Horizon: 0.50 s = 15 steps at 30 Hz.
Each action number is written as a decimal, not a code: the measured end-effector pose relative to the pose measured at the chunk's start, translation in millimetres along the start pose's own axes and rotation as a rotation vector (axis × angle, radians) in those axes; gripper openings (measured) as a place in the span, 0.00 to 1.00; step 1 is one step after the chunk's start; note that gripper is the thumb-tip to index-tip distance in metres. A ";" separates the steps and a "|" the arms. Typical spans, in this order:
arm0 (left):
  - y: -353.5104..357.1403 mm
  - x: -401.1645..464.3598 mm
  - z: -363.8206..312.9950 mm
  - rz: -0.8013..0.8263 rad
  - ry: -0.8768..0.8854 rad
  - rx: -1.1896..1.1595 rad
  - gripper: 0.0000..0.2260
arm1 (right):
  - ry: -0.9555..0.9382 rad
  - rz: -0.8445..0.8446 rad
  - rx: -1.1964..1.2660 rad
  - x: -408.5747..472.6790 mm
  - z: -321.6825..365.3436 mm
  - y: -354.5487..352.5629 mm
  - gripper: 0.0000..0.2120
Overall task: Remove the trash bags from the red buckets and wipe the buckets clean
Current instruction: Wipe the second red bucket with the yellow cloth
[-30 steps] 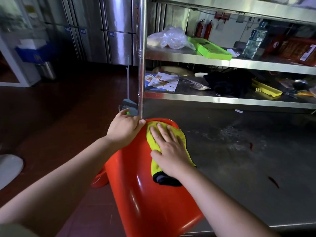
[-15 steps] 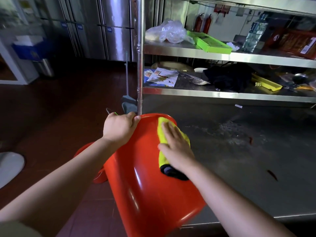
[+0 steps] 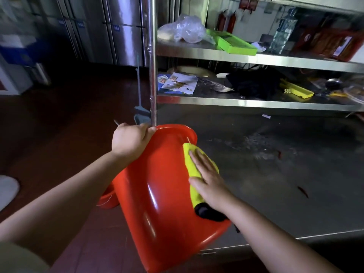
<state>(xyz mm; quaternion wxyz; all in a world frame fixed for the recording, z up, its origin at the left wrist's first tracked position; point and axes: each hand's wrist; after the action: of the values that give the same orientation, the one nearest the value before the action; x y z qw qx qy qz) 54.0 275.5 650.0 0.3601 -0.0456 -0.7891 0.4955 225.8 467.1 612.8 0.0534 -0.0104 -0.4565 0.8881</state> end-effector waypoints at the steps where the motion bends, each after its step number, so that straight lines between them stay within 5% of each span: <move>1: -2.4 -2.6 0.1 -0.025 -0.005 -0.011 0.17 | 0.083 0.005 0.183 1.5 -6.9 -2.6 0.33; 4: -6.5 -5.5 -2.0 -0.066 -0.003 -0.023 0.16 | 0.249 0.035 0.489 10.1 -14.4 -7.3 0.35; 7: -6.0 -4.5 -2.2 -0.002 -0.043 -0.005 0.17 | 0.340 0.051 0.480 16.3 -11.7 -6.5 0.31; 10: -4.1 -6.8 4.6 0.017 -0.143 -0.030 0.17 | 0.248 0.000 0.209 8.7 -0.2 0.1 0.32; 15: -2.4 -7.7 3.5 0.024 -0.211 -0.079 0.18 | -0.210 0.014 -0.507 -12.2 46.9 10.6 0.34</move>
<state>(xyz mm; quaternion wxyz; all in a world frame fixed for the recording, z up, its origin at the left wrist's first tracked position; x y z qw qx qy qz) 58.3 268.4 647.0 0.2671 -0.0171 -0.8410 0.4702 233.9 421.7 631.2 -0.0048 0.0657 -0.6671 0.7420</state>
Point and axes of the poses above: each hand's wrist, its own x-axis towards the middle knuckle, its own y-axis out of the palm, z = x × y, and after that the axes turned 6 degrees about -x, right-handed
